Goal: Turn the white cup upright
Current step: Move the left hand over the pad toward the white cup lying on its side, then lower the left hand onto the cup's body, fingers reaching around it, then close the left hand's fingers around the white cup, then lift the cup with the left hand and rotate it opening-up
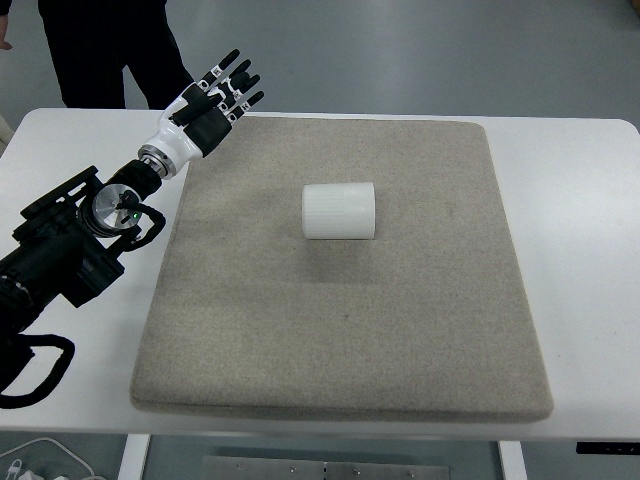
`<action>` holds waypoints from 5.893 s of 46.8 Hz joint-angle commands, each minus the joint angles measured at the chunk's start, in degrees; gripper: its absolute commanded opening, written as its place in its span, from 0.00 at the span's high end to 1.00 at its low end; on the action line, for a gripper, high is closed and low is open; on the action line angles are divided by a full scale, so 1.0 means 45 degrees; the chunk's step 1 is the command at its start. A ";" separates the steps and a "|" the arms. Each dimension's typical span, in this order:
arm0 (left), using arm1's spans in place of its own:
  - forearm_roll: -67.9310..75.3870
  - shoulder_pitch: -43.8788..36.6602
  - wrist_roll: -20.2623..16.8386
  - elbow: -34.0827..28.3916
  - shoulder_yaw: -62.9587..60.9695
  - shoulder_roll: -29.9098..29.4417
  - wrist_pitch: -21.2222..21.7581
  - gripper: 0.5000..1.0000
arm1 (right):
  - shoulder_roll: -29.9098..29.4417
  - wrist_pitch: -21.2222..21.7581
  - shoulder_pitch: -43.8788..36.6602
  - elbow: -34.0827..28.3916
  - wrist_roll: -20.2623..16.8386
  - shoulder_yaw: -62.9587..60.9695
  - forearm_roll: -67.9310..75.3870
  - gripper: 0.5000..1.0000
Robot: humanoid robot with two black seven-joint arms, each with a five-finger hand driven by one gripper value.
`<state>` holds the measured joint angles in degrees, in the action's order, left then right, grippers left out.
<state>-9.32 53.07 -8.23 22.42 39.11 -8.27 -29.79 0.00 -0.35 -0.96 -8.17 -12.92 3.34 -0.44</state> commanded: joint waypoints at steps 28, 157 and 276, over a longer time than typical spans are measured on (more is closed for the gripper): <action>0.3318 0.0492 -0.0006 -0.0021 -0.0684 -0.0077 -0.0059 0.01 | 0.0000 -0.0001 -0.0002 0.0000 0.0000 0.0000 0.0000 0.14; 1.5605 0.3754 0.4701 0.6503 -0.6192 -0.0116 0.2382 0.14 | 0.0000 -0.0001 -0.0002 0.0000 0.0000 0.0000 0.0000 0.14; 0.7383 0.0669 -0.3227 0.2929 -0.1406 -0.1737 0.1836 1.00 | 0.0000 0.0058 0.0017 0.0000 0.0000 0.0000 0.0000 0.14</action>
<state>24.37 56.73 -19.78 36.44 32.85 -16.18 -21.44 0.00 -0.09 -0.88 -8.17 -12.91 3.41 -0.44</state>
